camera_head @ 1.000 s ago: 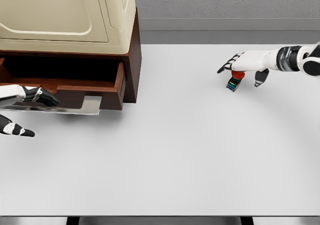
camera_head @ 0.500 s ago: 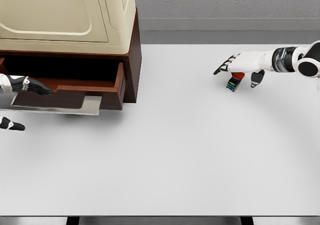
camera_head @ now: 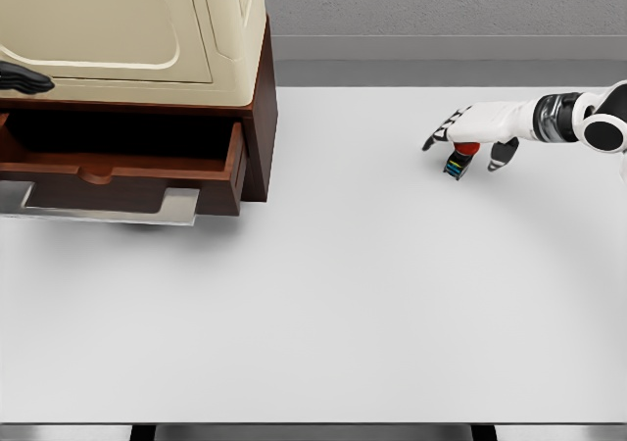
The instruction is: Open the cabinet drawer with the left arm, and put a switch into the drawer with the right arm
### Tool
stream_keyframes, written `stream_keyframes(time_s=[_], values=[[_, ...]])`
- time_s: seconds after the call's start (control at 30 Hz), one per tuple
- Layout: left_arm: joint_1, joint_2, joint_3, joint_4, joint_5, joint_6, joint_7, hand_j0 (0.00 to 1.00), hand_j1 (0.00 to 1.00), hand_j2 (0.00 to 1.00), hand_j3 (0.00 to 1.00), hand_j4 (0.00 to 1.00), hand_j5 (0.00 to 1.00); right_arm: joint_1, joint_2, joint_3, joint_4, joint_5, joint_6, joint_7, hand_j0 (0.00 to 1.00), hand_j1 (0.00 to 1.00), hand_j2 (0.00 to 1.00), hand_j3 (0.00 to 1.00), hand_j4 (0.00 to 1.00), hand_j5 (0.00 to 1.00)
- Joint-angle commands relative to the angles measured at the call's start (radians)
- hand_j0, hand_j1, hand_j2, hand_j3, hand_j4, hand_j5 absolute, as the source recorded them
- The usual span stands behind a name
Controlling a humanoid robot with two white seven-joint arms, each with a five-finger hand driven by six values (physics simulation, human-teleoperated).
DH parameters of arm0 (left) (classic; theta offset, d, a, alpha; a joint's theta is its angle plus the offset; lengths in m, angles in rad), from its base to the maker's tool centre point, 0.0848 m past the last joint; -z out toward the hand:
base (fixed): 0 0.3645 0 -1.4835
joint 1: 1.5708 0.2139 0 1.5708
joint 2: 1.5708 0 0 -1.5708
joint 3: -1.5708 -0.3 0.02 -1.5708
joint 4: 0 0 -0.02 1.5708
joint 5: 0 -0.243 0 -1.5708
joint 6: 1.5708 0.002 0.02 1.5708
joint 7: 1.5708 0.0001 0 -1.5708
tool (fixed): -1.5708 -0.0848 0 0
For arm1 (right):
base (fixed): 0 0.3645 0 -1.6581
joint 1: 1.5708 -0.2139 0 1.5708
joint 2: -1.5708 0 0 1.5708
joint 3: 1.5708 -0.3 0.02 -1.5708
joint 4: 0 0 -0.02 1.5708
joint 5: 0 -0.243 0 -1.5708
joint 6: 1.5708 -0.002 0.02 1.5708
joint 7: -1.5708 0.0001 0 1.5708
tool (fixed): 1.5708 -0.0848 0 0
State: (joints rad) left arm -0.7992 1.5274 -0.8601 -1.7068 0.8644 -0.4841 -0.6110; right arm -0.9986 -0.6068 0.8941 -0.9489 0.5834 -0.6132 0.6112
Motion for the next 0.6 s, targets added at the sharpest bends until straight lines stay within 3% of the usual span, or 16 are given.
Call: stream_keyframes(time_s=[0.0,0.23,0.37,0.57], values=[[0.0,-0.02,0.012,0.002,-0.015,0.004,0.0,0.96,0.96,0.96,0.96,0.96,0.96,0.002,-0.001,-0.001,0.001,-0.004,0.002,0.0,0.78,0.78,0.78,0.78,0.78,0.78],[0.002,-0.027,0.01,0.004,-0.019,0.007,0.0,0.97,0.97,0.97,0.97,0.97,0.97,0.0,0.004,0.0,0.016,-0.002,0.002,0.0,0.81,0.81,0.81,0.81,0.81,0.81],[0.002,-0.026,0.007,0.006,-0.019,0.007,0.0,0.97,0.97,0.97,0.97,0.97,0.97,0.0,0.007,0.0,0.018,-0.002,0.002,0.0,0.69,0.69,0.69,0.69,0.69,0.69],[0.002,-0.027,0.006,0.009,-0.025,0.006,0.0,0.97,0.97,0.97,0.97,0.97,0.97,0.0,0.008,-0.001,0.018,-0.004,0.002,0.0,0.65,0.65,0.65,0.65,0.65,0.65]])
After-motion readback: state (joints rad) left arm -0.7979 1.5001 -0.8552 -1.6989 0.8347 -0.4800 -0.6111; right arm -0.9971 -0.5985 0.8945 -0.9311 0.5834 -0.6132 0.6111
